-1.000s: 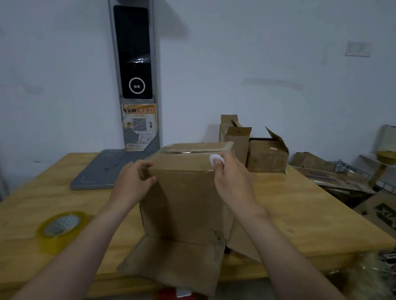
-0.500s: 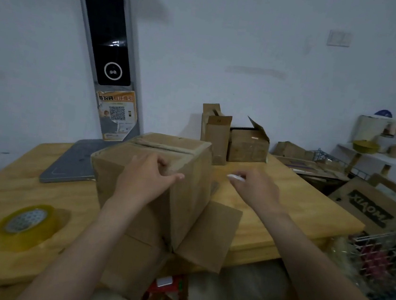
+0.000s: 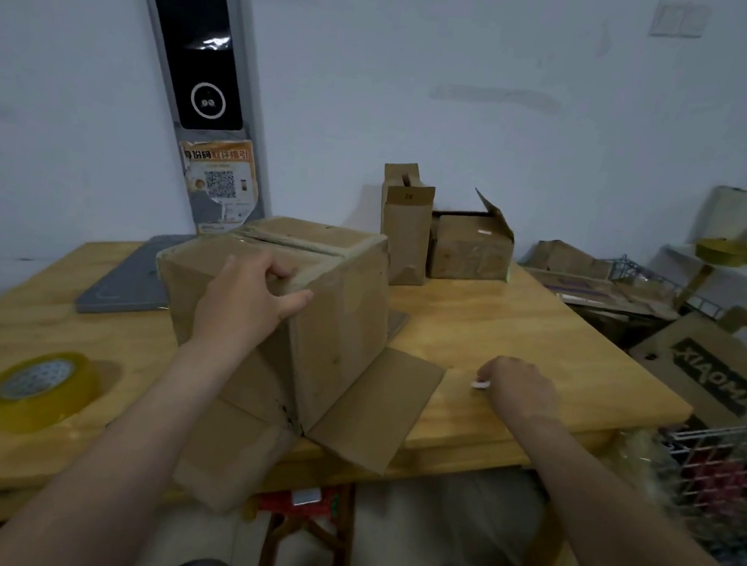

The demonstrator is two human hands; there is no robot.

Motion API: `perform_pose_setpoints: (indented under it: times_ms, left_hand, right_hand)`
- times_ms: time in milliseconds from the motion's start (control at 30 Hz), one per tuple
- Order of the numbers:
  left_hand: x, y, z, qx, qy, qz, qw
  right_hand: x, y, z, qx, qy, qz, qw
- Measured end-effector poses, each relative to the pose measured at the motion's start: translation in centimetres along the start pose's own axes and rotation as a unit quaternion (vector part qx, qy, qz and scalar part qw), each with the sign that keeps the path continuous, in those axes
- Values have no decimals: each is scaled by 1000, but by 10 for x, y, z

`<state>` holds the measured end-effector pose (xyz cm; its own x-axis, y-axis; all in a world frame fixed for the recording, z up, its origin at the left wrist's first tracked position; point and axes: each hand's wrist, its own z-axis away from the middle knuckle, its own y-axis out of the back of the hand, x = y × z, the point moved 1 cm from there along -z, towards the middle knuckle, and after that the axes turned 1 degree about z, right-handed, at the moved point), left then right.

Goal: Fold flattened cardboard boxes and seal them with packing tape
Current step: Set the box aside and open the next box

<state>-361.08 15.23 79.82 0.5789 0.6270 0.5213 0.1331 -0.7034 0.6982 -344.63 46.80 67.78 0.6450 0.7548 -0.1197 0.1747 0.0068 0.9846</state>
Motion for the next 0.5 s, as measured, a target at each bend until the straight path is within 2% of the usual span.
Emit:
perform_pose_setpoints:
  times_ms: [167, 267, 400, 500]
  left_hand:
    - [7, 0, 8, 25, -12, -4, 1000]
    - [0, 0, 17, -20, -48, -39, 998]
    - [-25, 4, 46, -87, -98, -38, 991]
    - [-52, 4, 76, -142, -96, -38, 984]
  right_hand:
    - [-5, 9, 6, -4, 19, -71, 997]
    - [-36, 15, 20, -23, 89, -125, 988]
    - [-82, 4, 50, -118, 174, -206, 956]
    - [-100, -15, 68, -212, 235, -112, 942]
